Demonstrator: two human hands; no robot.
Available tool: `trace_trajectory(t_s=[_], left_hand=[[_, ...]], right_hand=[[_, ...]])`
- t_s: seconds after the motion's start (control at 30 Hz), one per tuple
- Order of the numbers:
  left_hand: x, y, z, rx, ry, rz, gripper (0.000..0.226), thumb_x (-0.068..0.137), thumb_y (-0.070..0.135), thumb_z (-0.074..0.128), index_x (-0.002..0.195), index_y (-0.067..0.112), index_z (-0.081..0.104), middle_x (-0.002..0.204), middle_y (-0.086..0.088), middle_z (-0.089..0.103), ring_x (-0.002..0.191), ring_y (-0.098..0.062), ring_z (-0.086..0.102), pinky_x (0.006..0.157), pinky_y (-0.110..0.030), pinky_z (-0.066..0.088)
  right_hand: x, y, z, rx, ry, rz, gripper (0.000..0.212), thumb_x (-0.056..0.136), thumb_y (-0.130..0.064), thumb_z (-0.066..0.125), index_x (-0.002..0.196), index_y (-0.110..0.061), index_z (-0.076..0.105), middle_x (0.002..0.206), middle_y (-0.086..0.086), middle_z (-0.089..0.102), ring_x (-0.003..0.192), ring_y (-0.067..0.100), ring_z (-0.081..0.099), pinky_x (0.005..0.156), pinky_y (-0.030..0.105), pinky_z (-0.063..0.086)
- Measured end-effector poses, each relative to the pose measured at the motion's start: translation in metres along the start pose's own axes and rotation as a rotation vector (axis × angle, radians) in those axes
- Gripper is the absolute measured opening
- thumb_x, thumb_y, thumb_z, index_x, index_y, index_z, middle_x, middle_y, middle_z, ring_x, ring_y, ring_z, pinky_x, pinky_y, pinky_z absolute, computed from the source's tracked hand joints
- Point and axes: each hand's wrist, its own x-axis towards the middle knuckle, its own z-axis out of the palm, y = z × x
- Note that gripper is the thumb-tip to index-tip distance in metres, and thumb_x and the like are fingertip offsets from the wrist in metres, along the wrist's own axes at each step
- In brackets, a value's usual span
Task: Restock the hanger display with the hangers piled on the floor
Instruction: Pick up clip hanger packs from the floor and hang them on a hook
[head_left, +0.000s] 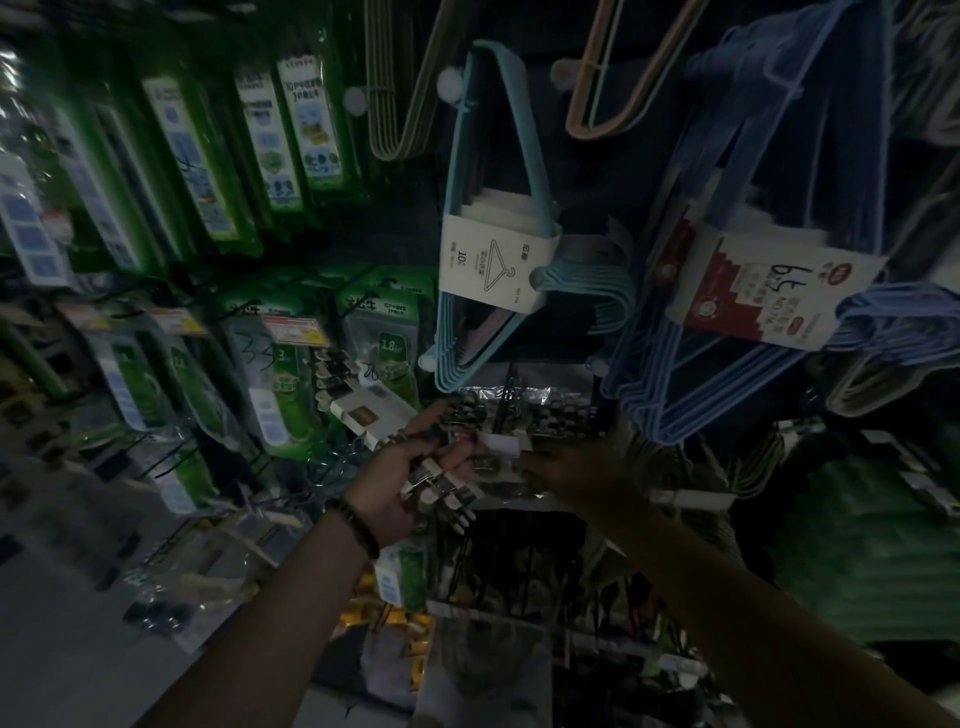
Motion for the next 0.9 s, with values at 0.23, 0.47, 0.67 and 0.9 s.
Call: trace_trajectory(t_s=[0.23, 0.47, 0.67, 0.9], left_hand=[[0.001, -0.002, -0.003, 0.041, 0.022, -0.022, 0.044, 0.107, 0.0, 0.037, 0.137, 0.022, 0.06, 0.13, -0.028, 0.067, 0.12, -0.037, 0.069, 0.097, -0.038, 0.056], [-0.001, -0.011, -0.006, 0.004, 0.03, -0.03, 0.035, 0.105, 0.006, 0.042, 0.121, 0.0, 0.072, 0.13, -0.022, 0.066, 0.085, -0.029, 0.069, 0.067, -0.034, 0.062], [-0.006, -0.023, -0.023, 0.162, 0.129, -0.003, 0.029, 0.103, 0.029, 0.058, 0.113, 0.007, 0.075, 0.102, -0.016, 0.077, 0.077, -0.033, 0.07, 0.063, -0.038, 0.061], [-0.038, -0.026, -0.037, 0.475, 0.067, 0.165, 0.065, 0.085, 0.068, 0.07, 0.077, 0.004, 0.064, 0.073, -0.025, 0.061, 0.065, -0.041, 0.054, 0.075, -0.055, 0.046]], right_hand=[[0.029, 0.021, 0.01, -0.104, 0.21, 0.162, 0.036, 0.104, -0.039, 0.054, 0.134, -0.028, 0.069, 0.121, 0.007, 0.074, 0.109, 0.031, 0.069, 0.089, 0.029, 0.049], [0.073, 0.026, 0.034, -0.113, 0.184, 0.423, 0.03, 0.087, -0.022, 0.079, 0.113, -0.009, 0.071, 0.117, 0.019, 0.068, 0.108, 0.042, 0.066, 0.096, 0.053, 0.052], [0.008, -0.013, 0.027, 0.07, 0.603, 0.298, 0.045, 0.098, -0.029, 0.057, 0.14, -0.012, 0.058, 0.145, 0.019, 0.05, 0.136, 0.043, 0.045, 0.11, 0.058, 0.04], [-0.068, -0.129, 0.02, 0.681, 0.73, 0.357, 0.017, 0.096, -0.028, 0.067, 0.112, -0.026, 0.065, 0.109, -0.005, 0.063, 0.093, 0.005, 0.06, 0.075, 0.022, 0.051]])
